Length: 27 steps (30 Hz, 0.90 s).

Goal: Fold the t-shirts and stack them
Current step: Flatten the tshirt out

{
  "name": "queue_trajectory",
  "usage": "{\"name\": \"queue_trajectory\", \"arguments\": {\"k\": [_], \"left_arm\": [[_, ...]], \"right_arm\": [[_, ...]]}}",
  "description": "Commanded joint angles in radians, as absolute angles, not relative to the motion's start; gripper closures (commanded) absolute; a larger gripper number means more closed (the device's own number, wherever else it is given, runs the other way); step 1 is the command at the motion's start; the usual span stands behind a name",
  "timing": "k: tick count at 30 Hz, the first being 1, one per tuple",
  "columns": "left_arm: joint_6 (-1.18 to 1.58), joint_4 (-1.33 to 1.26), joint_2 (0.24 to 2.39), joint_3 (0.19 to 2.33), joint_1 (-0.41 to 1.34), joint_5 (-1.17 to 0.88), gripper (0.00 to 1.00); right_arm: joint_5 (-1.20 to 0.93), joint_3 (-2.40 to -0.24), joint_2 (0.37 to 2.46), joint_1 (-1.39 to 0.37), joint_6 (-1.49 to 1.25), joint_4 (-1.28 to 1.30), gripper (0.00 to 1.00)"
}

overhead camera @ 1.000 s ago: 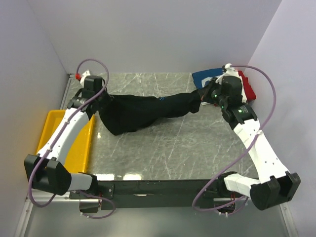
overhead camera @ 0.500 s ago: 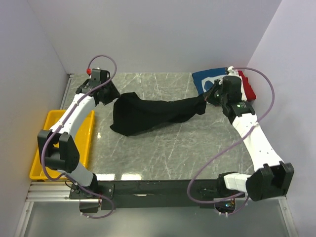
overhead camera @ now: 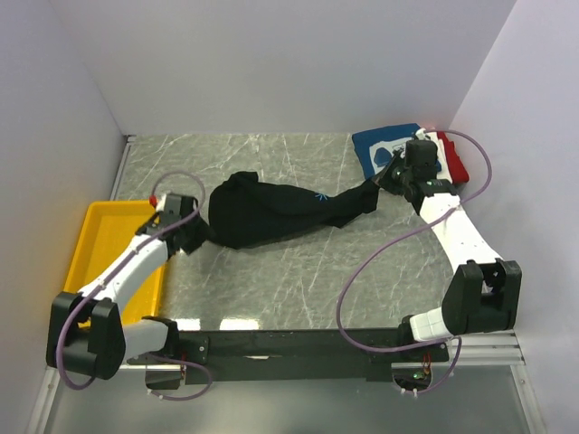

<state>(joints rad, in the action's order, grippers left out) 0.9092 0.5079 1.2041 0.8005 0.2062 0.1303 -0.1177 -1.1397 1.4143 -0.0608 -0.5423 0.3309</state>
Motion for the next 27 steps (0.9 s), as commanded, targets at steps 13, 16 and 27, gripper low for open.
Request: {"name": "queue_trajectory", "arguments": {"k": [13,16,27], "left_arm": [[0.999,0.069,1.328,0.637,0.281,0.098,0.4],[1.006,0.064,1.388,0.656,0.285,0.112,0.41],[0.951,0.241,1.349,0.82,0.29,0.238,0.99]], "right_arm": [[-0.192,-1.062,1.351,-0.06,-0.552,0.227,1.0],[-0.198,-1.068,1.351,-0.06,-0.548,0.232,1.0],[-0.183,-1.098,1.309,-0.061,-0.537,0.264,1.0]]}}
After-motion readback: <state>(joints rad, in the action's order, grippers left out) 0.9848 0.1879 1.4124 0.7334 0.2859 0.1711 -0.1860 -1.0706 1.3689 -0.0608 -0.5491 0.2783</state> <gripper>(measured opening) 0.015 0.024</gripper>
